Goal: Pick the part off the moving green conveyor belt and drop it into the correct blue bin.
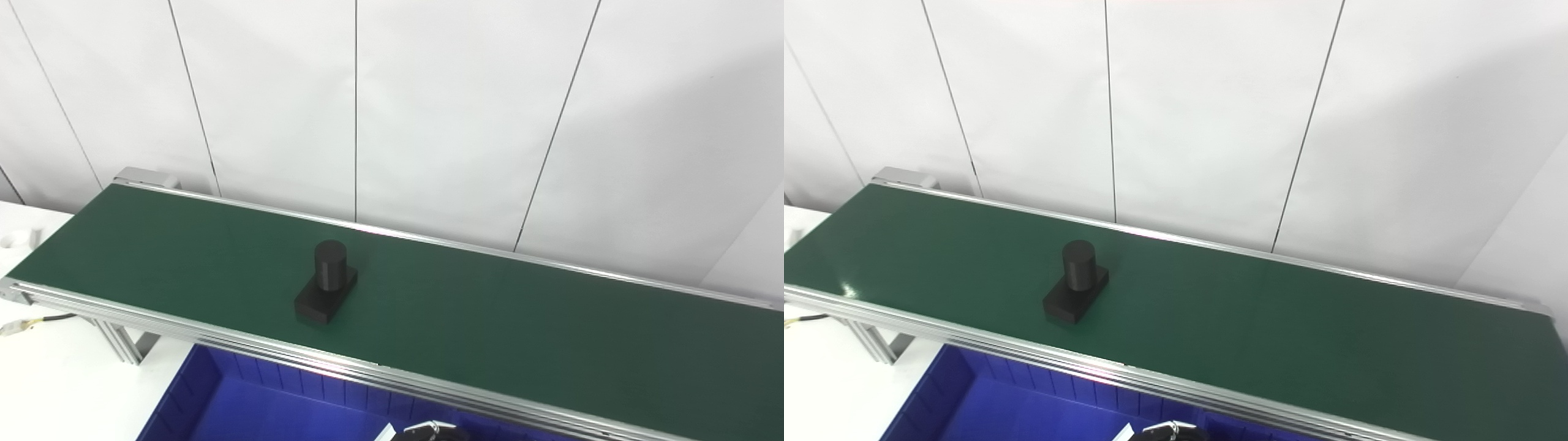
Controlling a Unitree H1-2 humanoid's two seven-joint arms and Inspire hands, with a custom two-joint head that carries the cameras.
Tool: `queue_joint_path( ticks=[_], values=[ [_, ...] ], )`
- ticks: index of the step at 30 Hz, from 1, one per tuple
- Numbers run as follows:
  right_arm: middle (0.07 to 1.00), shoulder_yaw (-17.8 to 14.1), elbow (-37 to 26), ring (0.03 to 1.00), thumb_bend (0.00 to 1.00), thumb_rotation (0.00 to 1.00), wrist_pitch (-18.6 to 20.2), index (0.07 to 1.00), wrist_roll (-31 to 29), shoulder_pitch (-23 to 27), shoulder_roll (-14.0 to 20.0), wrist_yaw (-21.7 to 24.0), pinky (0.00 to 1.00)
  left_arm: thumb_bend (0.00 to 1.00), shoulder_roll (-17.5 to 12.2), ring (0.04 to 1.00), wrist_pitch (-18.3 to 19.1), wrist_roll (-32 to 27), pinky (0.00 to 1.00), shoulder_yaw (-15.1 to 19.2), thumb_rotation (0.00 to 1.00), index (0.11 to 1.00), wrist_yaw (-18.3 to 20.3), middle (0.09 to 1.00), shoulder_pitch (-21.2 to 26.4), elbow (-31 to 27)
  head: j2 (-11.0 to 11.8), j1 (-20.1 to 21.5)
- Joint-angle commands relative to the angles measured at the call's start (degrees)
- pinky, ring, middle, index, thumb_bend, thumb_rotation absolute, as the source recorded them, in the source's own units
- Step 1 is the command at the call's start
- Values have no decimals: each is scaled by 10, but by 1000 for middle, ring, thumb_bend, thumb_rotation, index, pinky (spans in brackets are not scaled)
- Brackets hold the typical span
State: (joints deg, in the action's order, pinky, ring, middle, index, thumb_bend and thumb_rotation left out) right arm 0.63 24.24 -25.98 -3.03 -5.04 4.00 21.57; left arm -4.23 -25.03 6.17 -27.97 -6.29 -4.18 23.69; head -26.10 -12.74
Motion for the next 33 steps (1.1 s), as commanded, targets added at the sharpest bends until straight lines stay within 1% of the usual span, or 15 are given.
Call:
queue_joint_path(
  ticks=[1, 4, 8, 11, 15, 18, 20, 23, 25, 29, 33],
  values=[
    [757, -10, -42, 672, 972, 218, -9, 700, -20, -2, -7, 25, 580, 937, 7, 728, -19, 0, 665, -2, 99, 734, -11, 754, 8, -11, 0, 2],
    [756, -26, -92, 667, 957, 202, -9, 700, -53, -10, -20, 64, 579, 938, 10, 727, -19, 1, 663, -4, 100, 736, -13, 754, 12, -5, 1, 3],
    [755, -35, -157, 669, 948, 219, -9, 706, -69, -10, -34, 87, 594, 940, 15, 733, -19, -1, 665, -3, 97, 736, -12, 756, 18, 5, 5, 1],
    [750, -30, -204, 664, 948, 229, -9, 714, -84, 6, -40, 92, 596, 941, 18, 742, -19, 2, 669, -5, 97, 735, -15, 758, 25, 16, 8, -1],
    [767, -15, -231, 680, 949, 261, -8, 735, -101, 39, -42, 78, 613, 943, 20, 729, -19, 7, 652, -10, 91, 735, -25, 754, 31, 25, 11, -1],
    [783, -4, -227, 700, 943, 267, -7, 749, -94, 76, -44, 58, 626, 947, 20, 719, -19, 9, 639, -15, 87, 735, -36, 753, 36, 31, 17, -1],
    [789, 0, -217, 710, 942, 245, -8, 757, -86, 98, -45, 45, 629, 956, 20, 713, -19, 11, 626, -18, 108, 729, -43, 752, 39, 35, 20, -2],
    [785, 5, -202, 704, 942, 219, -8, 756, -72, 129, -48, 25, 620, 960, 21, 709, -19, 11, 621, -22, 113, 726, -49, 751, 43, 41, 23, -3],
    [781, 6, -188, 703, 933, 190, -9, 757, -56, 151, -49, 11, 619, 964, 22, 708, -19, 8, 624, -22, 109, 725, -49, 748, 44, 44, 25, -4],
    [780, 9, -160, 719, 930, 199, -8, 767, -29, 186, -49, -15, 637, 969, 24, 710, -19, 7, 628, -22, 114, 724, -47, 747, 46, 48, 26, -6],
    [789, 14, -130, 726, 912, 159, -9, 778, -14, 217, -51, -33, 629, 967, 24, 714, -19, 4, 632, -21, 104, 724, -44, 750, 46, 48, 25, -3]
  ],
)
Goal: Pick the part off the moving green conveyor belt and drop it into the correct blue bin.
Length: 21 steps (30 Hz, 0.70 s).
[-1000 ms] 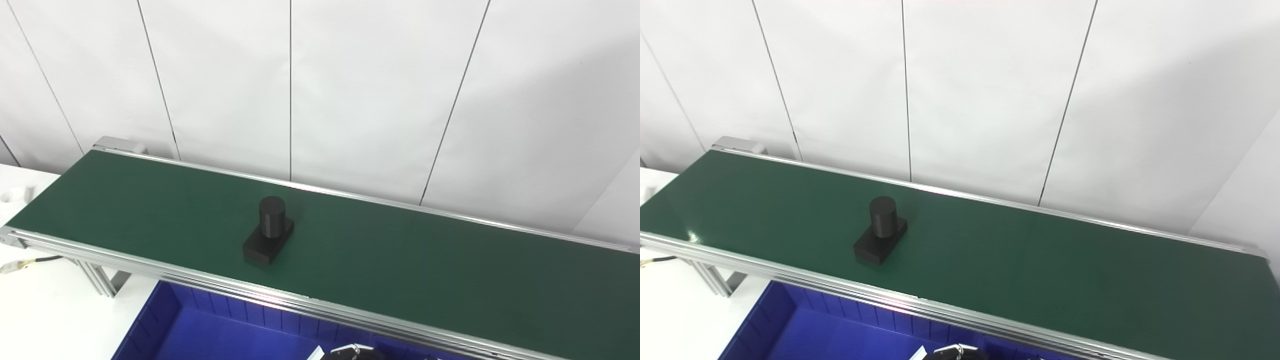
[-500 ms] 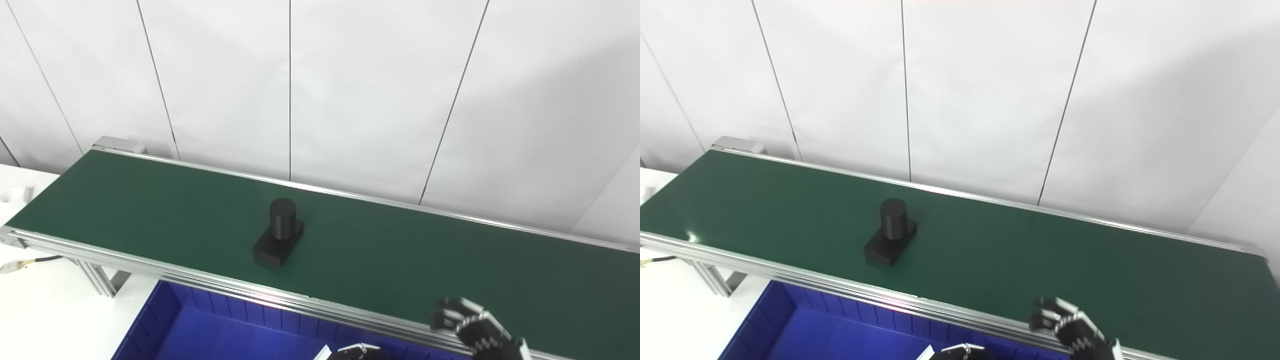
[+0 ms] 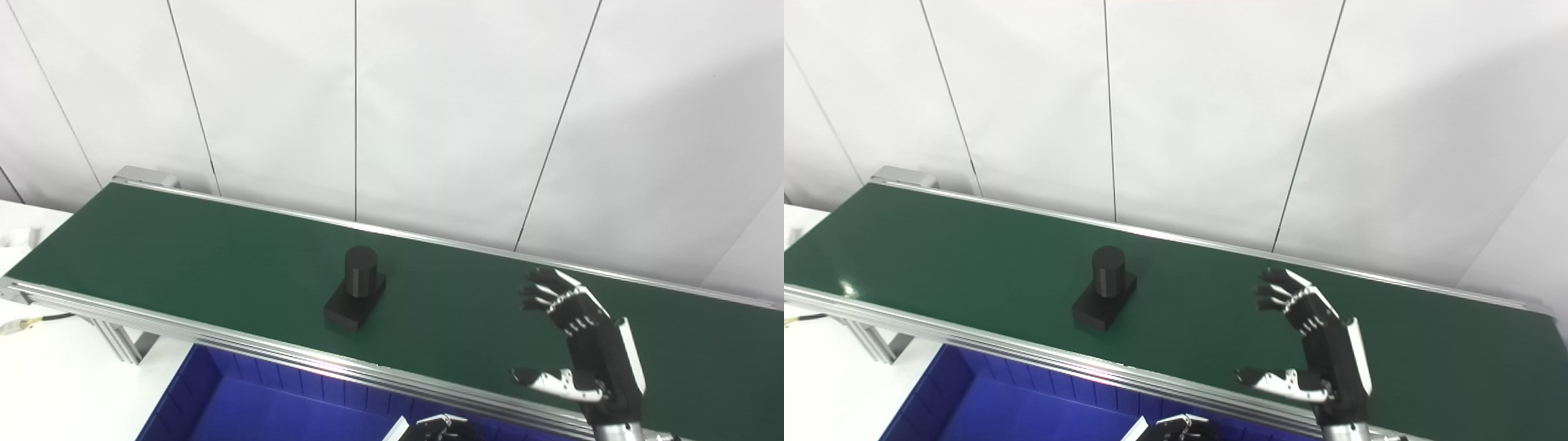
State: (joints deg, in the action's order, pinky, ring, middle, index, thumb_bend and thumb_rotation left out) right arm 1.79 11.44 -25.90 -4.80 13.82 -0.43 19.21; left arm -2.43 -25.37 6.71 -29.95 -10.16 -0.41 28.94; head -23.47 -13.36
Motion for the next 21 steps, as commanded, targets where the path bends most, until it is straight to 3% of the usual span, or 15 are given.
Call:
queue_joint_path(
  ticks=[1, 12, 21],
  values=[
    [790, 4, 5, 726, 912, 155, -10, 780, 7, 34, -7, -13, 623, 967, 6, 716, -16, -2, 638, -1, 95, 724, -4, 752, 8, -5, -1, 3],
    [787, 13, 128, 709, 952, 207, -9, 784, 53, 111, -11, -76, 637, 959, 2, 710, -16, 1, 631, -8, 96, 724, -12, 743, 9, -6, -3, 6],
    [847, 34, 230, 717, 957, 206, -10, 819, 94, 177, -2, -126, 647, 959, -3, 716, -16, 0, 635, -12, 100, 723, -15, 742, 7, -11, -6, 18]
  ],
)
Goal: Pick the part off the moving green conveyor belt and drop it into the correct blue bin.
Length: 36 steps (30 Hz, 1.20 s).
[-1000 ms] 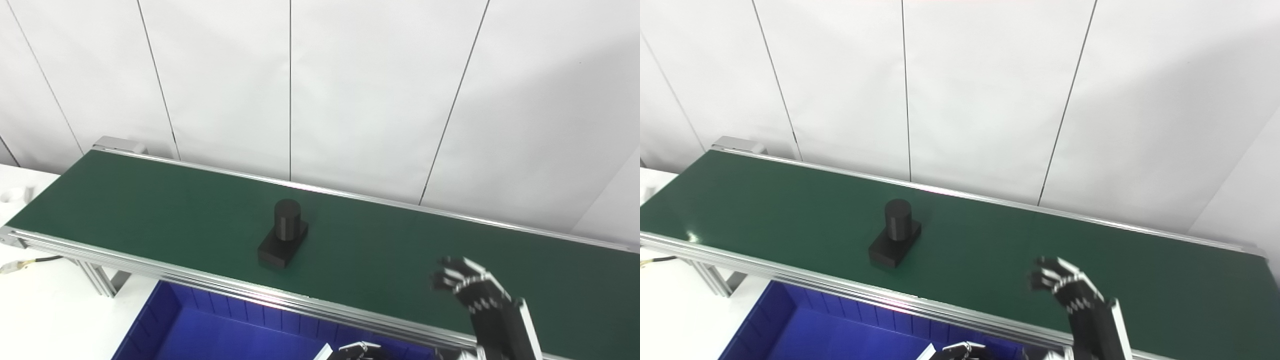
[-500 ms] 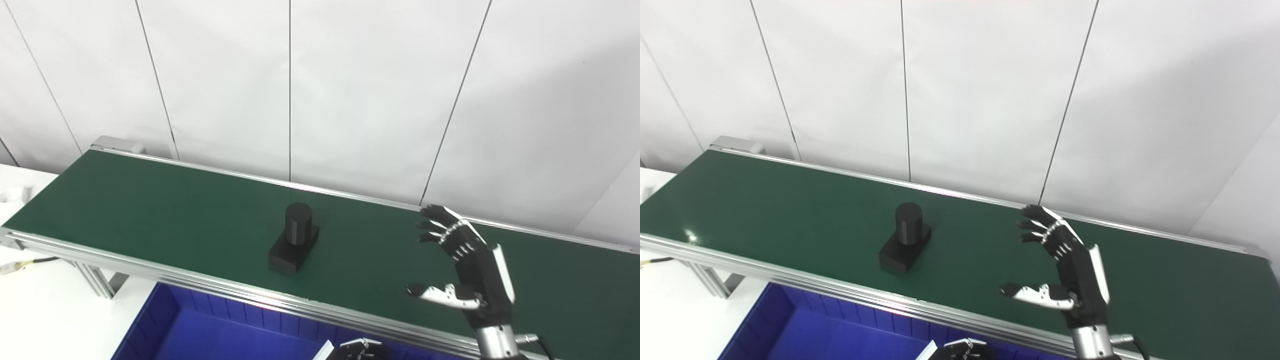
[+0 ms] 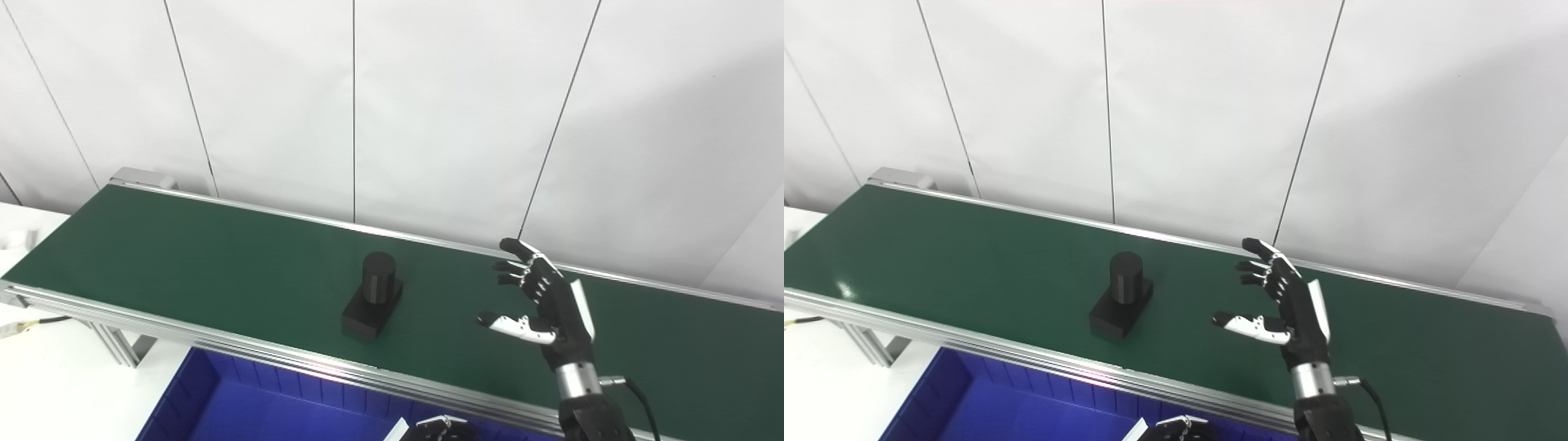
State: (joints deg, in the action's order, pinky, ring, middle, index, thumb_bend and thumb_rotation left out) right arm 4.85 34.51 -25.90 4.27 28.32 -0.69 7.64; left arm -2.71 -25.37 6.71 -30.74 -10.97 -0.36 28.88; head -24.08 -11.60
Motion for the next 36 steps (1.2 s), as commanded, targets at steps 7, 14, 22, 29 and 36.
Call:
queue_joint_path(
  ticks=[7, 14, 22, 29, 36],
  values=[
    [855, 13, 53, 721, 952, 188, -10, 833, 3, 67, -4, -26, 661, 961, -6, 726, -16, 0, 641, -6, 101, 723, -8, 748, 4, -14, -2, 33],
    [904, 29, 89, 759, 969, 221, -10, 852, 23, 89, -18, -60, 684, 962, -19, 738, -16, -1, 649, -4, 105, 728, -4, 752, -4, -25, -9, 80],
    [902, 41, 114, 757, 982, 205, -10, 861, 31, 102, -26, -87, 681, 950, -25, 724, -16, 0, 647, -8, 99, 728, -9, 748, -8, -35, -10, 100],
    [918, 44, 128, 786, 988, 221, -10, 877, 45, 108, -17, -102, 703, 948, -26, 727, -16, 3, 648, -13, 115, 733, -14, 751, -9, -39, -15, 101],
    [885, 46, 151, 748, 996, 215, -10, 863, 47, 115, -17, -113, 676, 945, -27, 724, -16, 0, 653, -11, 118, 730, -11, 750, -14, -46, -17, 105]
  ],
)
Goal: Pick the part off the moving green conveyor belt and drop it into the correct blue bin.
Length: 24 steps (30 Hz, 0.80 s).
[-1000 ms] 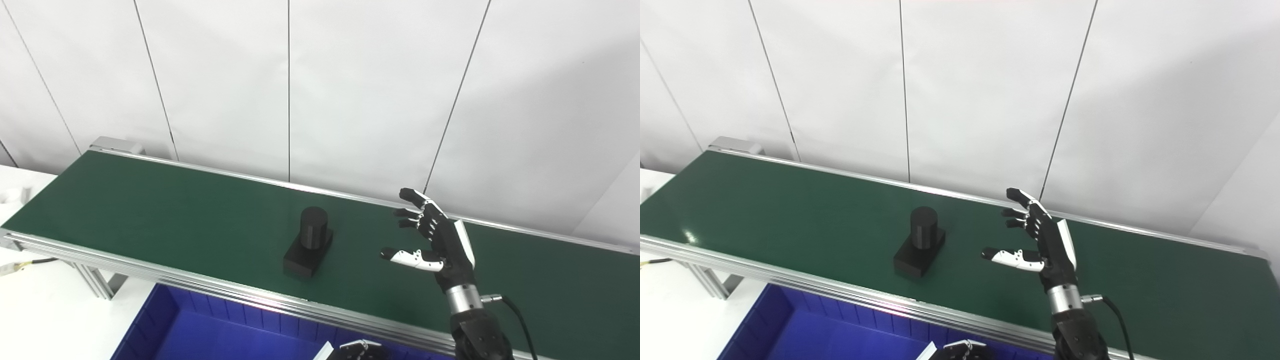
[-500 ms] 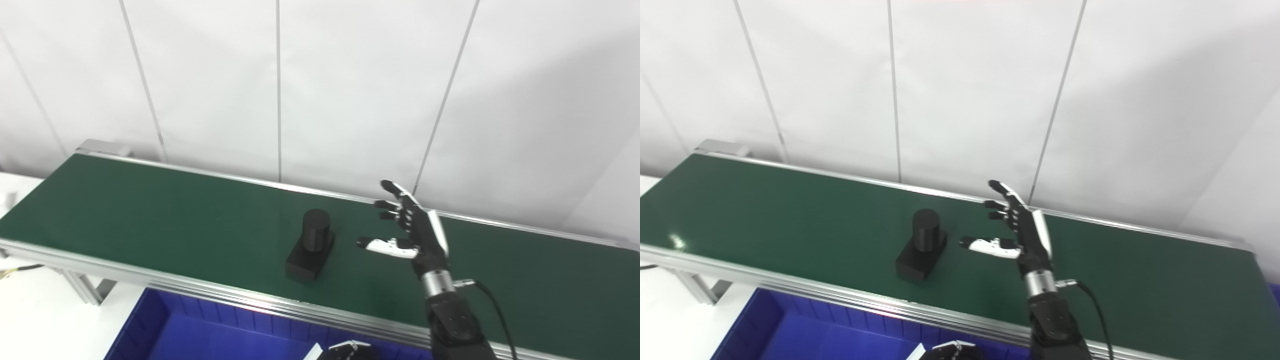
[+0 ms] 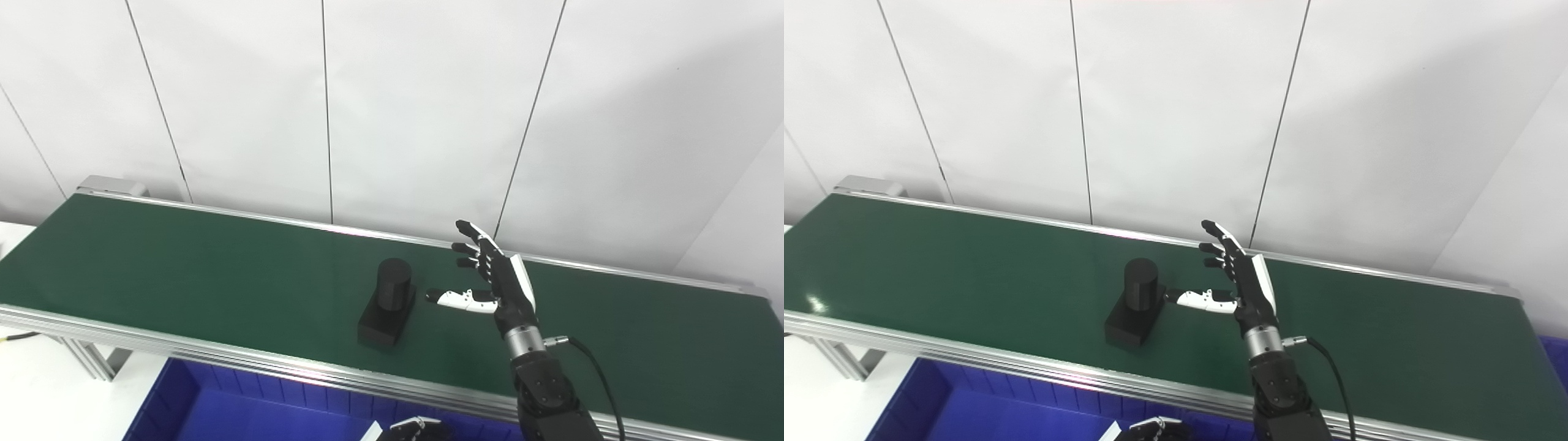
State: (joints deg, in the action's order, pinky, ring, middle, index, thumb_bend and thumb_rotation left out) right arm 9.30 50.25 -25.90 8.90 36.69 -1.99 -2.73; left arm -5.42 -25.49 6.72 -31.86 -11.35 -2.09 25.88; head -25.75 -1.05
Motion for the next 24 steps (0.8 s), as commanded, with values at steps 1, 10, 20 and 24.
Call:
queue_joint_path(
  ticks=[1, 10, 20, 24],
  values=[
    [886, 3, 0, 754, 990, 215, -10, 862, 4, 33, -4, -14, 674, 944, 0, 725, -14, 1, 652, -1, 122, 731, -8, 750, 3, -16, -1, 0],
    [919, 9, 45, 775, 990, 237, -10, 853, 25, 52, 4, -32, 659, 937, -3, 733, -14, -2, 662, 0, 127, 738, -3, 754, 1, -19, -4, 10],
    [934, 16, 104, 885, 1000, 302, -4, 888, 54, 73, 18, -57, 788, 923, -8, 733, -14, 1, 666, -5, 126, 742, -8, 756, -3, -27, -7, 12],
    [935, 14, 118, 915, 1000, 317, -4, 886, 59, 75, 21, -63, 831, 922, -10, 733, -14, 0, 668, -5, 136, 740, -7, 757, -6, -31, -9, 13]
  ],
)
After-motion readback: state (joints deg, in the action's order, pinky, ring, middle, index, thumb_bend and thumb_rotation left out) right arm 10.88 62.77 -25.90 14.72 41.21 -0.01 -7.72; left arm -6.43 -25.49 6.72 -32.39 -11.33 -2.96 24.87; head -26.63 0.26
